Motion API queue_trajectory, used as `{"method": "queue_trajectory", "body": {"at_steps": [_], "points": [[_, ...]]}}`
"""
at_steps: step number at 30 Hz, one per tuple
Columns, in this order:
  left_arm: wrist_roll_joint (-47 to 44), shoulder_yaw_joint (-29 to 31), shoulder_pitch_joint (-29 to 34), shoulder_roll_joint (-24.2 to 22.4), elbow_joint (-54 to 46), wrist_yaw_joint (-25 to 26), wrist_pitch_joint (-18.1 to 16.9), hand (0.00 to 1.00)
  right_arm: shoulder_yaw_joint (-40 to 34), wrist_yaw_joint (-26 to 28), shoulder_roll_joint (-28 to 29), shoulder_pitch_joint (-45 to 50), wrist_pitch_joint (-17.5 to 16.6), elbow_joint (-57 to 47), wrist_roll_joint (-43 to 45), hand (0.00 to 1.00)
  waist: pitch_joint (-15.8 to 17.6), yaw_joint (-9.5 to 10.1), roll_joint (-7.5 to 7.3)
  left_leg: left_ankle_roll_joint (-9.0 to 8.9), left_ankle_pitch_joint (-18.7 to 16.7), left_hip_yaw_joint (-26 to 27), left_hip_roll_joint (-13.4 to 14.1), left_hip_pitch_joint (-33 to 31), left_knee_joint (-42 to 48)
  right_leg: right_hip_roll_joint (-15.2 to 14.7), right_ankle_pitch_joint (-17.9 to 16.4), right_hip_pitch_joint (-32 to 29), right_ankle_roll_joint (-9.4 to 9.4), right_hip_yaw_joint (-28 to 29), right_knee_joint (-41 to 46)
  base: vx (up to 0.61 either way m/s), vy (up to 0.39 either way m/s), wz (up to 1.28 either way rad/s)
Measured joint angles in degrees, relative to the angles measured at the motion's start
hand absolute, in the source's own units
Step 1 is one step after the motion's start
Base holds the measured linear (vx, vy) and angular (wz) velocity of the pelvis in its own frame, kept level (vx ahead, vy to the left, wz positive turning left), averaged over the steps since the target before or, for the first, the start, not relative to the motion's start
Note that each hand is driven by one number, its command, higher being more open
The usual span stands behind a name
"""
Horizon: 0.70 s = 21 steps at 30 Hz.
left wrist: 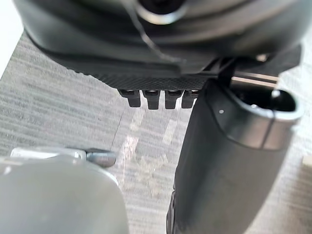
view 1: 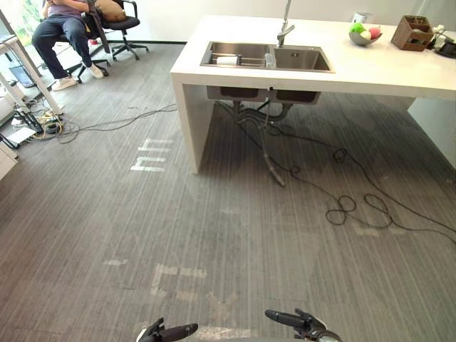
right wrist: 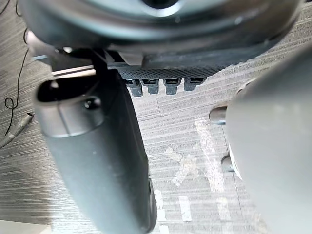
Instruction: Walk over to the sink, pick up the cup, carry it to the dishwasher, place the cup inside the dishwasher, then close the dishwasher door
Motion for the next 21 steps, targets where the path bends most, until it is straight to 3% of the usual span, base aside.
{"method": "queue_trajectory", "body": {"at_steps": [6, 8, 9, 10, 13, 14, 16, 19, 21], "points": [[-2.8, 0.2, 0.4, -0.3, 0.0, -0.7, -2.2, 1.0, -0.1, 0.7, 0.0, 0.3, -1.6, 0.2, 3.4, 1.0, 1.4, 0.01, -0.12, 0.25, 0.6, -0.9, -0.4, 1.5, -0.2, -0.5, -0.2, 1.7, 0.34, -1.3, 0.7, -0.06, -0.008, 0.12], [-3.9, 0.3, 0.6, -0.4, 0.0, -0.9, -2.5, 1.0, -0.1, 0.7, 0.0, 0.5, -2.4, 0.2, 4.5, 1.0, 1.4, 0.0, -0.05, 0.36, 0.7, -1.1, -0.5, 1.8, -0.3, -0.9, -1.0, 1.4, 1.13, -2.0, 2.5, -0.09, -0.005, 0.2], [-4.8, 0.3, 0.8, -0.3, 0.0, -1.0, -2.8, 1.0, -0.2, 0.7, 0.0, 0.6, -3.2, 0.2, 5.0, 1.0, 1.5, -0.02, -0.28, 0.45, 0.7, -1.6, -0.9, 1.9, -0.3, -1.8, -3.0, 0.3, 1.47, -2.7, 5.6, -0.09, 0.012, 0.28], [-4.8, 0.3, 0.9, -0.3, 0.0, -1.1, -2.8, 1.0, -0.4, 0.7, 0.1, 0.7, -3.9, 0.1, 5.4, 1.0, 1.9, -0.22, -0.88, 1.19, 0.0, -2.2, -1.5, 1.8, -0.3, -2.9, -5.4, -1.2, 2.06, -3.6, 9.0, -0.1, 0.039, 0.53], [-3.3, 0.6, 1.2, -0.1, -0.5, -0.7, -2.3, 1.0, -1.2, 0.0, 0.0, 1.7, -5.6, -0.3, 7.2, 1.0, 2.1, -0.34, -1.6, 3.91, -1.8, -0.3, -3.4, 1.4, 1.1, -8.4, -11.1, -6.1, 7.22, -5.5, 22.8, -0.03, 0.082, 0.53], [-2.3, 0.7, 2.1, -0.1, -0.7, 0.2, -1.8, 1.0, -1.0, -0.3, -0.4, 1.3, -5.9, -1.0, 7.3, 1.0, 2.5, -0.25, -1.33, 5.92, -1.7, 0.7, -3.6, 1.5, 1.6, -9.9, -10.6, -11.1, 6.76, -2.3, 33.7, 0.01, 0.125, 0.16], [-2.0, 0.8, 3.4, 0.3, -0.2, 1.1, -0.1, 1.0, -0.9, -0.2, -0.5, 1.1, -6.8, -1.3, 7.8, 1.0, 2.9, -0.53, -1.03, 6.55, -2.0, 0.6, -3.2, 3.1, 1.5, -9.8, -10.7, -14.7, 5.16, 0.6, 41.2, 0.04, 0.089, 0.02], [-1.8, 2.6, 3.5, 0.0, 0.2, 1.3, 1.6, 1.0, -0.9, 0.7, -0.2, 1.2, -7.7, -1.2, 8.8, 1.0, 2.8, -0.55, -0.5, 6.26, -3.1, -0.1, -1.3, 4.5, 1.4, -7.4, -11.8, -16.4, 4.6, 1.1, 33.9, 0.14, 0.074, 0.13], [0.0, 3.3, 2.3, -0.1, 0.3, 0.5, 2.0, 1.0, -1.1, 1.0, -0.4, 0.8, -7.6, -1.0, 9.9, 1.0, 3.5, -0.62, -0.28, 5.35, -3.7, -0.4, 0.1, 5.3, 1.8, -5.3, -9.5, -18.5, 3.56, -0.2, 24.4, 0.27, 0.05, -0.01]]}}
